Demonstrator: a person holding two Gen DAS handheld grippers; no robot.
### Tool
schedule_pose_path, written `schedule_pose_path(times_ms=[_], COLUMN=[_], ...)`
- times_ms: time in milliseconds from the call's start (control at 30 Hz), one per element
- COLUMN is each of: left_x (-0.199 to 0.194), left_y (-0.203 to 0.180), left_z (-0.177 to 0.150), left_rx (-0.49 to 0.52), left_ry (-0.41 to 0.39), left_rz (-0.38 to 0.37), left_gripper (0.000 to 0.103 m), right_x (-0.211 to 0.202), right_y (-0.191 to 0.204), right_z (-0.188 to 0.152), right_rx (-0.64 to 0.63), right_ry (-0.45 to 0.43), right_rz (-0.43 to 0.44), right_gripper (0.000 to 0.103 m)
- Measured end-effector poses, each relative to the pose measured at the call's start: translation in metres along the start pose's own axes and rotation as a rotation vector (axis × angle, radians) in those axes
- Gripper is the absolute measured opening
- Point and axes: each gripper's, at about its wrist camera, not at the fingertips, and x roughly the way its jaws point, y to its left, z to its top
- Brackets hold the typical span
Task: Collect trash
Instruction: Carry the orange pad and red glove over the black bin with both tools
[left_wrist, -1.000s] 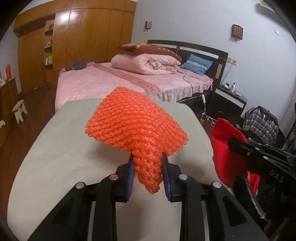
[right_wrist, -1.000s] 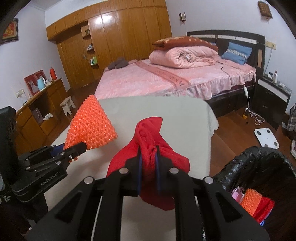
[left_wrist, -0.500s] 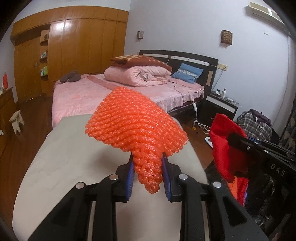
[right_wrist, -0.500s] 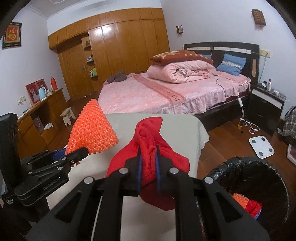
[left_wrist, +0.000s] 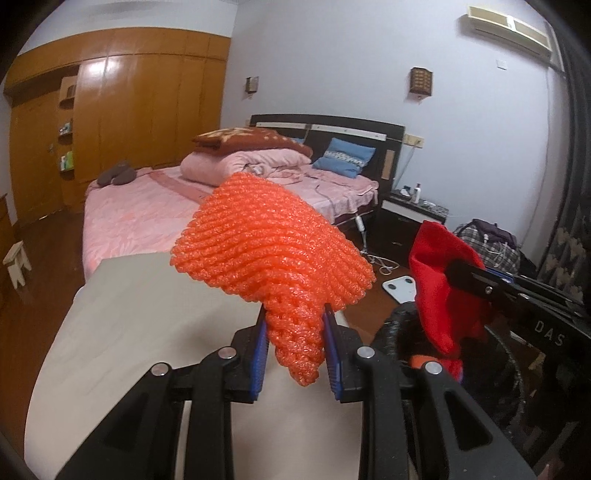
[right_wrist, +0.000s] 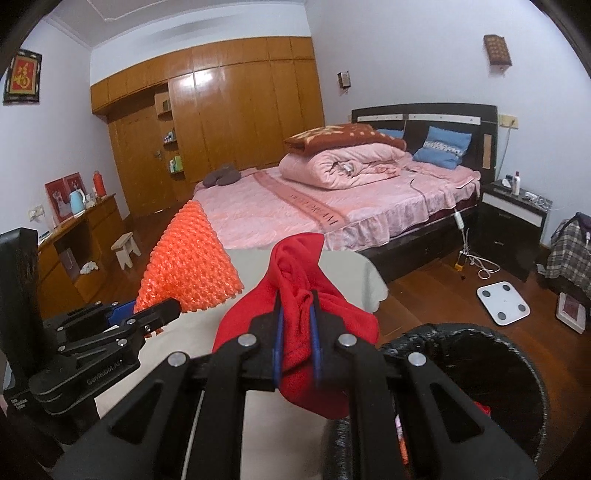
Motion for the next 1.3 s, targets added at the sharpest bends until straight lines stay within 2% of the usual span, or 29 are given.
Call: schedule_pose_path(times_ms=[500, 1300], left_x=[-0.012, -0.001], left_y=[-0.052, -0.132], left_z=[0.008, 0.012], left_rx=[0.068, 0.165], left_ry=[-0.031, -0.032], left_rz=[-0.101, -0.249], left_gripper=[0.027, 0.027], right_x=[-0.053, -0.096], right_y=[-0.045, -0.096], right_z=[-0.009, -0.033], right_rx=[0.045, 0.099], right_ry=[-0.053, -0.065], right_rz=[-0.112, -0.262], right_gripper=[0.011, 0.011])
